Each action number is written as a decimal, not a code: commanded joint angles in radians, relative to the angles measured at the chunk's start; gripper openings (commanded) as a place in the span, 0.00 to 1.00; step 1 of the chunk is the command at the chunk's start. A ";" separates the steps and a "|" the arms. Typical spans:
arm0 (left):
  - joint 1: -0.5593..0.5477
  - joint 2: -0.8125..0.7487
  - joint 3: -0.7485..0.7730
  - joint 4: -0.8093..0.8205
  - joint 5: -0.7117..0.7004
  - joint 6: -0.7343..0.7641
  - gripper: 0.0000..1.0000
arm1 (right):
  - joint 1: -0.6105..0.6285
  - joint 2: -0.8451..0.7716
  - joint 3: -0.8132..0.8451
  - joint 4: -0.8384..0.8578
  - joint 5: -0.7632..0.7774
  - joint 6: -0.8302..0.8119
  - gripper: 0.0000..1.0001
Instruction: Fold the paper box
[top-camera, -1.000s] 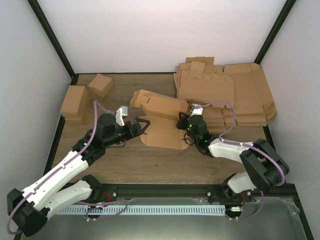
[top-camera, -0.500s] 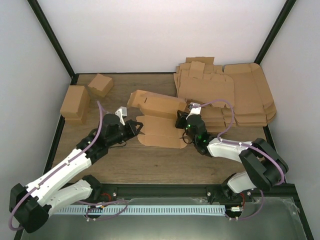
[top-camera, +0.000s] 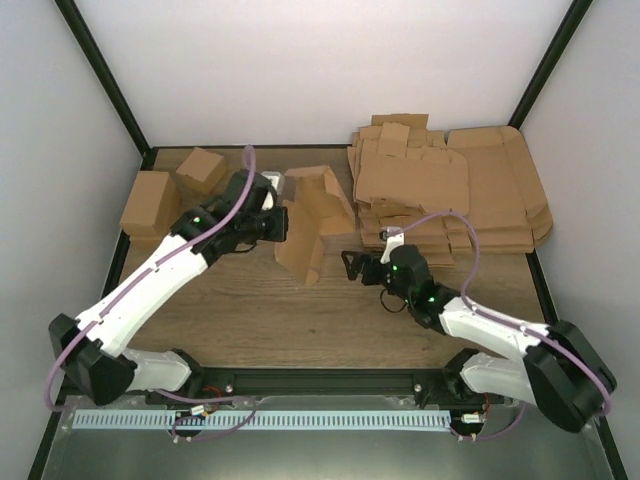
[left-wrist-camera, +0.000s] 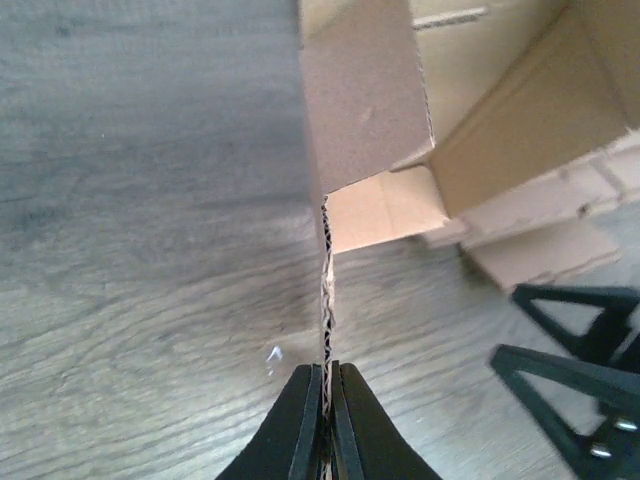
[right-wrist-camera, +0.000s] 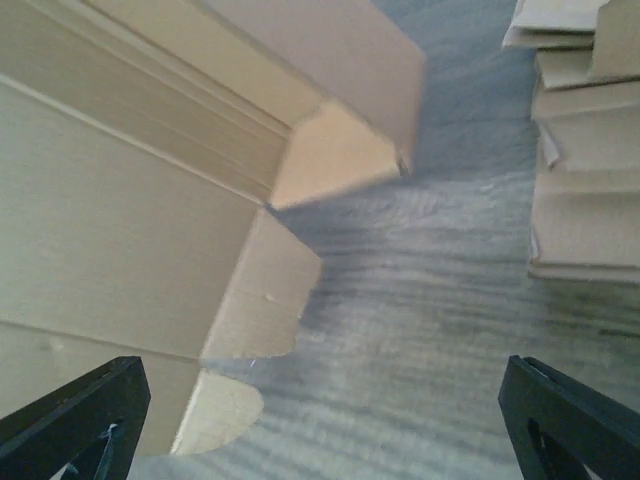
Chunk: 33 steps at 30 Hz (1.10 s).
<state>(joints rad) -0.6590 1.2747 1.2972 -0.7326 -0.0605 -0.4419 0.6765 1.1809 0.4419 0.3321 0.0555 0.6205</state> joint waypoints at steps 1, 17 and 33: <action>0.001 0.089 0.053 -0.211 0.049 0.159 0.04 | 0.005 -0.128 0.020 -0.169 -0.113 -0.069 1.00; -0.001 0.180 0.148 -0.360 0.124 0.295 0.04 | -0.170 -0.048 0.275 -0.274 -0.592 -0.170 0.93; -0.001 0.125 0.041 -0.281 0.192 0.325 0.07 | -0.178 -0.051 0.226 -0.212 -0.500 -0.190 0.84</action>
<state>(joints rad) -0.6594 1.4322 1.3735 -1.0325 0.1055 -0.1444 0.5102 1.1687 0.6674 0.0879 -0.4526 0.4526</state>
